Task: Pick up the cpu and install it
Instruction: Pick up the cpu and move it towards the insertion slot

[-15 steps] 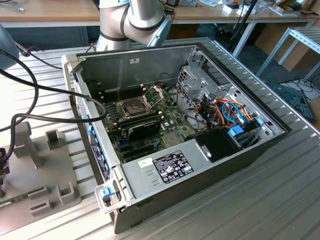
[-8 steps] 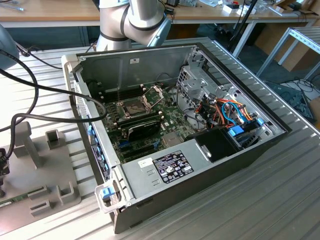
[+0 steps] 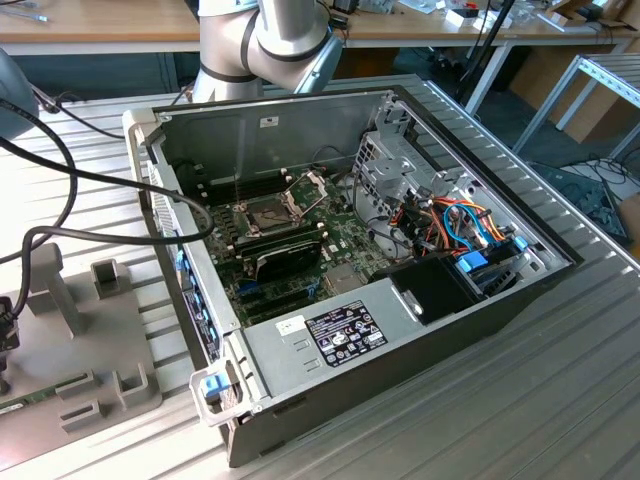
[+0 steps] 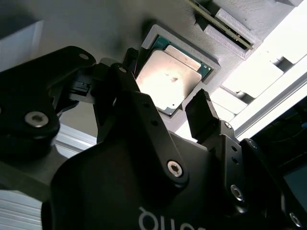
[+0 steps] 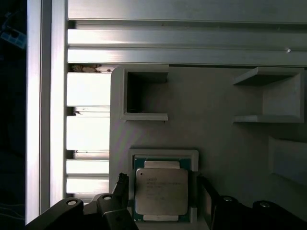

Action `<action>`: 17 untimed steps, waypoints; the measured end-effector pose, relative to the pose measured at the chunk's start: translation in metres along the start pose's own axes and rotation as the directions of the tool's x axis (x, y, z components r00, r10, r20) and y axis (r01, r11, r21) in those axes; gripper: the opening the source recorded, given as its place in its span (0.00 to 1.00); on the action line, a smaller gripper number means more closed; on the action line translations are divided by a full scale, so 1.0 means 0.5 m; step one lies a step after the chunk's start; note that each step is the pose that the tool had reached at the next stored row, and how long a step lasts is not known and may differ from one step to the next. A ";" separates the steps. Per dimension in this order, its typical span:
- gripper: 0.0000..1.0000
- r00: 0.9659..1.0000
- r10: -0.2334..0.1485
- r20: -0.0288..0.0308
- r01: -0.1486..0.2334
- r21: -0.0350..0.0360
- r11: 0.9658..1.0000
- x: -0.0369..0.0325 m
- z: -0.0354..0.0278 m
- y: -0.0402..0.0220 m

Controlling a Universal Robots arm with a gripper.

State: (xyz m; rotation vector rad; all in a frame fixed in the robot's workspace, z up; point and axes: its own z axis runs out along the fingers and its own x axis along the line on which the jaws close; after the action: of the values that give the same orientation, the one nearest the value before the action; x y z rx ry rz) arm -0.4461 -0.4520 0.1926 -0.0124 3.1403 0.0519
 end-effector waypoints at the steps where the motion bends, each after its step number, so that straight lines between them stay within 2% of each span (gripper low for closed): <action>1: 0.68 1.000 0.000 0.000 0.000 0.000 1.000 0.000 0.000 0.000; 6: 0.68 1.000 0.000 0.000 0.000 0.001 1.000 0.000 0.002 0.003; 10: 0.68 1.000 0.000 -0.002 0.000 0.010 1.000 0.000 0.003 0.004; 17: 0.68 1.000 0.000 -0.002 0.000 0.011 1.000 0.000 0.004 0.007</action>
State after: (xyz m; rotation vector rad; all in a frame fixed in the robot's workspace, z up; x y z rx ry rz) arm -0.4460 -0.4486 0.1908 -0.0118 3.1427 0.0350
